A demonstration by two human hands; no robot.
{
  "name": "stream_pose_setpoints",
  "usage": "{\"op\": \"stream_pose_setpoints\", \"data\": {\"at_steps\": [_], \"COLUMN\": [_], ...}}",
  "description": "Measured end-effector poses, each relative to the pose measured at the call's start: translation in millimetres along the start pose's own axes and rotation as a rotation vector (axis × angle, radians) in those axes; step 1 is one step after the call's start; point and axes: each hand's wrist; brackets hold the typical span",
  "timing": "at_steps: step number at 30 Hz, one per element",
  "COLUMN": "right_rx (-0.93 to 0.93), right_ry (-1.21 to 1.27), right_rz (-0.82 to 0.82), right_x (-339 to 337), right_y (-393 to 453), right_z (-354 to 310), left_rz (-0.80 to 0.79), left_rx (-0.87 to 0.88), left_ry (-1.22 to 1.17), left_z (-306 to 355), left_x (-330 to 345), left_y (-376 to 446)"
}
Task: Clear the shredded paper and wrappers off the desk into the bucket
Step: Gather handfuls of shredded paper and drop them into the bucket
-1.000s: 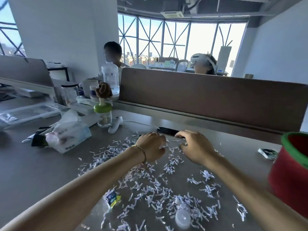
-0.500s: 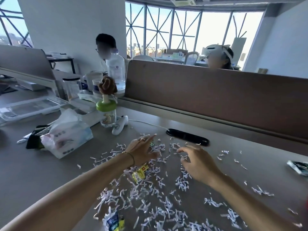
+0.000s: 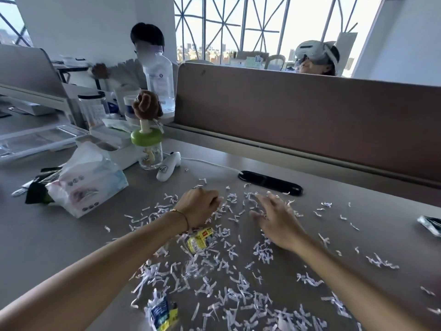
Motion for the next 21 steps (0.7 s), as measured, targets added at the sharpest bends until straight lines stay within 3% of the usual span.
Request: {"op": "stream_pose_setpoints", "data": {"at_steps": [11,16,21], "right_rx": [-0.28,-0.335,-0.383], "right_ry": [0.131,-0.099,-0.213], "right_rz": [-0.086,-0.083,0.074], "right_x": [36.2,49.2,46.3], "right_y": [3.7,-7.4,-12.2], "right_z": [-87.2,-116.4,-120.3], "left_rz": [0.072,0.065,0.063], "left_rx": [-0.136,-0.172,-0.173], "left_ry": [-0.046,-0.032,-0.035], "left_z": [-18.5,-22.1,-17.7], "left_x": [-43.2,-48.9,-54.0], "left_y": [-41.1,-56.3,-71.0]}}
Point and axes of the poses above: each hand's wrist, its own y-axis towards the middle knuckle, its own x-axis out of the palm, z = x × y, and after that the axes turned 5 degrees about -z, right-handed
